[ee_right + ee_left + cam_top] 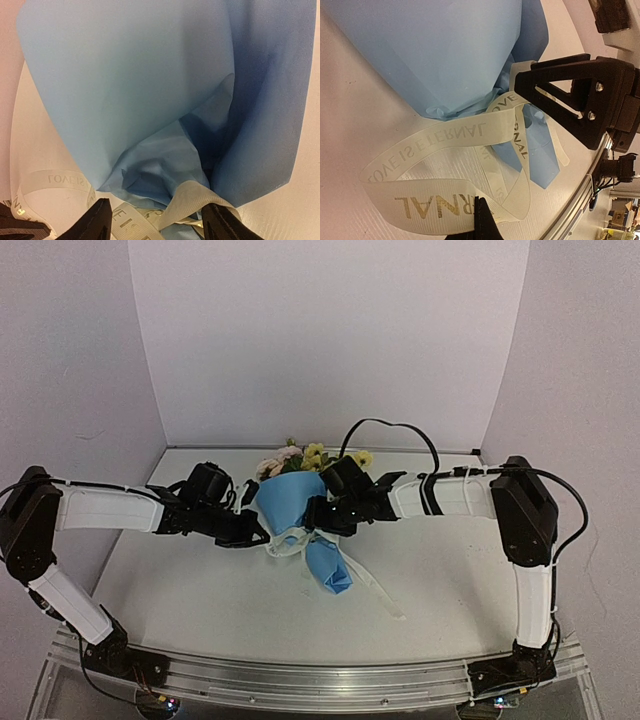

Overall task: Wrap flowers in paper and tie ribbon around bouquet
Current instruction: Cross the half-tied ribbon over the folded bouquet, then tie the half-tied ribbon around the folded bouquet.

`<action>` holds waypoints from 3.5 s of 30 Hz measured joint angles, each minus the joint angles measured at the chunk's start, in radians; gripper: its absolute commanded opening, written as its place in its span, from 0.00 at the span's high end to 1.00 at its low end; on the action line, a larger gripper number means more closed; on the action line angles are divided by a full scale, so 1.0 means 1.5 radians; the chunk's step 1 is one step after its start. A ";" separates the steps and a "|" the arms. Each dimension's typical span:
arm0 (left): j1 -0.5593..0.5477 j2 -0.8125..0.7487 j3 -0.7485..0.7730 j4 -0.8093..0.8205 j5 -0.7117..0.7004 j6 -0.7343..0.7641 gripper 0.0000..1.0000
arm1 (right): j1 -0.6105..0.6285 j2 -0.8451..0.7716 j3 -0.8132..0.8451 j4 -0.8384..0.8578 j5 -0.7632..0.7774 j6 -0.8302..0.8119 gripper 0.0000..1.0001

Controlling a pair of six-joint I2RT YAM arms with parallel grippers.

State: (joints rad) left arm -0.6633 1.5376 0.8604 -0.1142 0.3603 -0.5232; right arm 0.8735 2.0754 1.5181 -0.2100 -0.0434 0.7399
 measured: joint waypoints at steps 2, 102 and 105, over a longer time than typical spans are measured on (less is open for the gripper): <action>-0.001 0.001 0.000 -0.001 -0.001 0.000 1.00 | 0.000 0.000 0.000 0.000 0.004 0.002 0.47; -0.141 0.173 0.252 0.051 0.092 0.127 1.00 | -0.053 -0.077 -0.066 0.137 -0.088 0.013 0.62; -0.145 0.180 0.255 0.059 0.106 0.137 1.00 | -0.059 -0.077 -0.066 0.124 -0.104 0.015 0.53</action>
State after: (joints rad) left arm -0.8803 1.8080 1.2434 -0.0260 0.5192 -0.3171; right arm 0.7852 1.9598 1.4189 -0.0242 -0.1998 0.7617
